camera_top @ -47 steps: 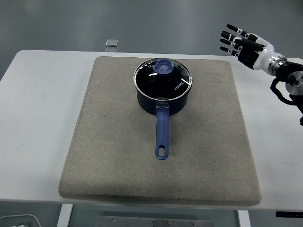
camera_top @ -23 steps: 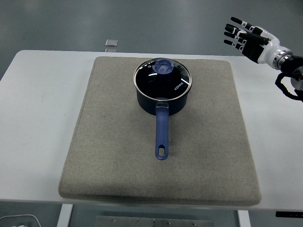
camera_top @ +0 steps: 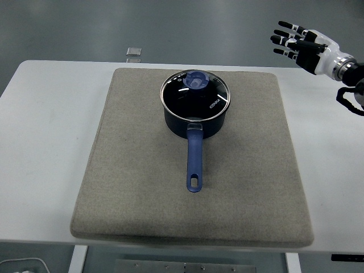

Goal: Lift the pot lid and place it to the right of the pot.

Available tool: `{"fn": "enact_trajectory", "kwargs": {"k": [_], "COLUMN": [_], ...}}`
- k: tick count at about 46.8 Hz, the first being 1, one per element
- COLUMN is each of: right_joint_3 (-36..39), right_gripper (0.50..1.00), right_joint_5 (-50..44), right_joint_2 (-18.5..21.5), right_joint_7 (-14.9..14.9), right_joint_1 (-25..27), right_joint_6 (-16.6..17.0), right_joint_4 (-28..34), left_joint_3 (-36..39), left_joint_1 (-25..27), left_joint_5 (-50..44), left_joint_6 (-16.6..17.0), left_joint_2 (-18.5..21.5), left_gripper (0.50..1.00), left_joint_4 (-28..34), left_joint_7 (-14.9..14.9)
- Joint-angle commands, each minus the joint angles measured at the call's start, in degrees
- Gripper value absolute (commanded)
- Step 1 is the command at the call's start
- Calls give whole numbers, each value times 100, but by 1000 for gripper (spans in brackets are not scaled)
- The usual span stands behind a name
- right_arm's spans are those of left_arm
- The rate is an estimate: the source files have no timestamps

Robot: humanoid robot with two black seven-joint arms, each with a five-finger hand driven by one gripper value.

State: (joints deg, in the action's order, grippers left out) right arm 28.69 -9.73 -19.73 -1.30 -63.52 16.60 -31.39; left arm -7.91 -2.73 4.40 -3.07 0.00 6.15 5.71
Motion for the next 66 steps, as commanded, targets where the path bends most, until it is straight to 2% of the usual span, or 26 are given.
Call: {"fn": "enact_trajectory", "kwargs": {"k": [1, 5, 10, 14, 21, 31, 41, 55, 66], "right_joint_3": [14, -12, -12, -4, -12, -12, -65, -987, -1875], "right_gripper": [913, 913, 913, 913, 913, 913, 913, 911, 911], "right_joint_5": [-187, -363, -688, -1048, -1803, -2850, -3597, -4318, -4564], "right_joint_2": [-31, -171, -496, -576, -585, -559, -541, -418, -67], "right_joint_7": [-2, -2, -2, -2, -2, 112, 148, 148, 148], "right_joint_1": [-29, -108, -108, -143, -266, -266, -310, -1065, -1742], "right_joint_6": [2, 1, -7, 1, 45, 484, 696, 643, 494], "right_joint_4": [-60, -376, -1052, -1352, -1616, -1818, -2099, -2232, -2232], "left_joint_3": [0, 0, 0, 0, 0, 0, 0, 0, 0], "left_joint_1": [0, 0, 0, 0, 0, 0, 0, 0, 0], "left_joint_5": [-1, -1, -1, -1, -1, -1, -1, -1, -1], "left_joint_6": [-9, -1, -9, -1, -1, -1, -1, -1, -1], "left_joint_2": [0, 0, 0, 0, 0, 0, 0, 0, 0], "left_gripper": [1000, 1000, 1000, 1000, 1000, 1000, 1000, 1000, 1000], "left_joint_4": [0, 0, 0, 0, 0, 0, 0, 0, 0], "left_joint_7": [0, 0, 0, 0, 0, 0, 0, 0, 0]}}
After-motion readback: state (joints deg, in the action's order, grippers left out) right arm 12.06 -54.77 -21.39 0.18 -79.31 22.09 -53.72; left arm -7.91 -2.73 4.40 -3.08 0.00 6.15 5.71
